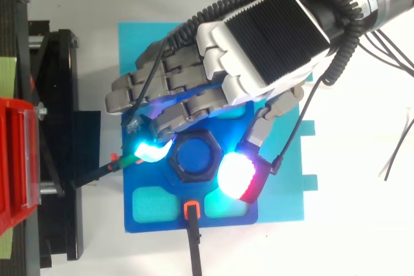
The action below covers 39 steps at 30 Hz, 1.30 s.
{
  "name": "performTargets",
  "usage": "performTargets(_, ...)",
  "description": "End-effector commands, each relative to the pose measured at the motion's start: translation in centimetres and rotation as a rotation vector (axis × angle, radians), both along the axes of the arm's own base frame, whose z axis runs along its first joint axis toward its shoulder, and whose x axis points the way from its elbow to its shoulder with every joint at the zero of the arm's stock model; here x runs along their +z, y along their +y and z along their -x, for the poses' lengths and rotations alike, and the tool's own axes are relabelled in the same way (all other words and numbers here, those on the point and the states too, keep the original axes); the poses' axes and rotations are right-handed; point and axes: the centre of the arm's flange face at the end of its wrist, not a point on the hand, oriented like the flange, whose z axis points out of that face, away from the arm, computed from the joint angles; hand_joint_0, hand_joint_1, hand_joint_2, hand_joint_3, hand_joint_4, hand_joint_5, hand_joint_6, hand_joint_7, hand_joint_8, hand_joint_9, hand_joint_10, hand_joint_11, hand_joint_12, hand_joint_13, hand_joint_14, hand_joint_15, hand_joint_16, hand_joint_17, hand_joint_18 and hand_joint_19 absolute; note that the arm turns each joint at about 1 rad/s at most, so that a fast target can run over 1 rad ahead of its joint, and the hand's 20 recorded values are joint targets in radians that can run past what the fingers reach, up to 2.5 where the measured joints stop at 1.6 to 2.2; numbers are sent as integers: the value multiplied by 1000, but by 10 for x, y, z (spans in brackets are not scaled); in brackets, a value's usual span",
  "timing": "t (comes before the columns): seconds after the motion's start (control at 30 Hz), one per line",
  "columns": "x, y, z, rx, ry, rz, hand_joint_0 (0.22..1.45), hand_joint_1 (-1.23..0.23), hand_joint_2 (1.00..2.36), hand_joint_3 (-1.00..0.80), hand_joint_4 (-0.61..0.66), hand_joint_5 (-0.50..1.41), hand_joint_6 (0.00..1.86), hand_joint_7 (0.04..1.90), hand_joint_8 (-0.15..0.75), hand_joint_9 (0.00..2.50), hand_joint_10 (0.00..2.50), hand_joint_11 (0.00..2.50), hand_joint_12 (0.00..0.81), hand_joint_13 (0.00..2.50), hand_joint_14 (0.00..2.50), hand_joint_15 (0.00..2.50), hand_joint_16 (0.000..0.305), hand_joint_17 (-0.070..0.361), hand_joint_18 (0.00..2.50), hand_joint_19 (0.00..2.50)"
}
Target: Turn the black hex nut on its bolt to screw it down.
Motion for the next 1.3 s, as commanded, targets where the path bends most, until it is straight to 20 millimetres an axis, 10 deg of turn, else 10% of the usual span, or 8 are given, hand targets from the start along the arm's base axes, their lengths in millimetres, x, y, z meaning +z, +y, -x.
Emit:
performTargets(0.0,0,-3,1,-3,3,0,440,-354,1000,-500,284,-194,719,791,339,307,5,226,422,509,5,164,63,141,654,333)
performTargets(1.27,7,-11,-1,9,-54,5,330,-213,1000,-500,344,-185,501,940,380,302,4,186,477,524,4,155,76,172,673,324)
